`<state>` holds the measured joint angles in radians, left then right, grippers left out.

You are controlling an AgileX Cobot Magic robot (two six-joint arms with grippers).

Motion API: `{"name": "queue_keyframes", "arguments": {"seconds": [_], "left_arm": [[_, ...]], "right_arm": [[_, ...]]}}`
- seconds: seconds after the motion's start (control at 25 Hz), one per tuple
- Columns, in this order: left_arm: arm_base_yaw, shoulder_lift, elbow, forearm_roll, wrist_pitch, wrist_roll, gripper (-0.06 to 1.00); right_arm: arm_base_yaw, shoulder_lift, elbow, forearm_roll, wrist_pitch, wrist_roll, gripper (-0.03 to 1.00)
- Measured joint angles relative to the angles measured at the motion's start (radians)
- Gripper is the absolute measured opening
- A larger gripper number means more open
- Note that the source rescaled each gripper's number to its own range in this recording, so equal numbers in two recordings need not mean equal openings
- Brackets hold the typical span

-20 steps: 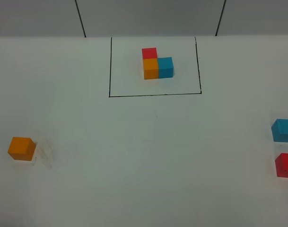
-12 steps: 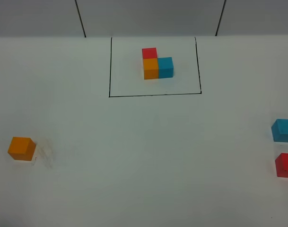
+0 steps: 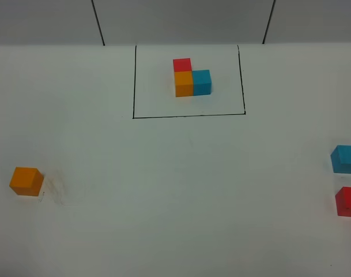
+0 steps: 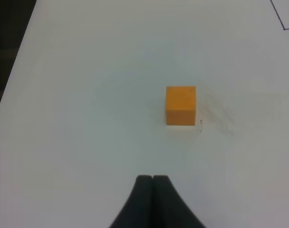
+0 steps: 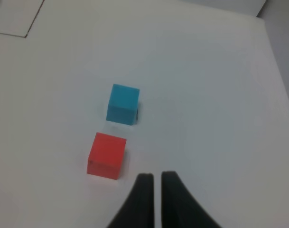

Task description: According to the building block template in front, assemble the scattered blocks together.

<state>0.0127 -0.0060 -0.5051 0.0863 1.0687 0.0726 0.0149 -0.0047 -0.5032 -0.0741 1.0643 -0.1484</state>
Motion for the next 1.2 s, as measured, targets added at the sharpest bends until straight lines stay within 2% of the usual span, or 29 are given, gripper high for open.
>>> {"name": "queue_keyframes", "arguments": {"seconds": [0.96,1.08,1.2], "left_arm": [[0.0,0.0,0.0,0.0,0.0,0.0,0.0],[0.0,0.0,0.0,0.0,0.0,0.0,0.04],[0.0,0.0,0.0,0.001,0.0,-0.001,0.18]], "right_arm": [[0.0,0.0,0.0,0.0,0.0,0.0,0.01],[0.0,0.0,0.0,0.0,0.0,0.0,0.01],[0.0,0.0,0.0,0.0,0.0,0.0,0.01]]}}
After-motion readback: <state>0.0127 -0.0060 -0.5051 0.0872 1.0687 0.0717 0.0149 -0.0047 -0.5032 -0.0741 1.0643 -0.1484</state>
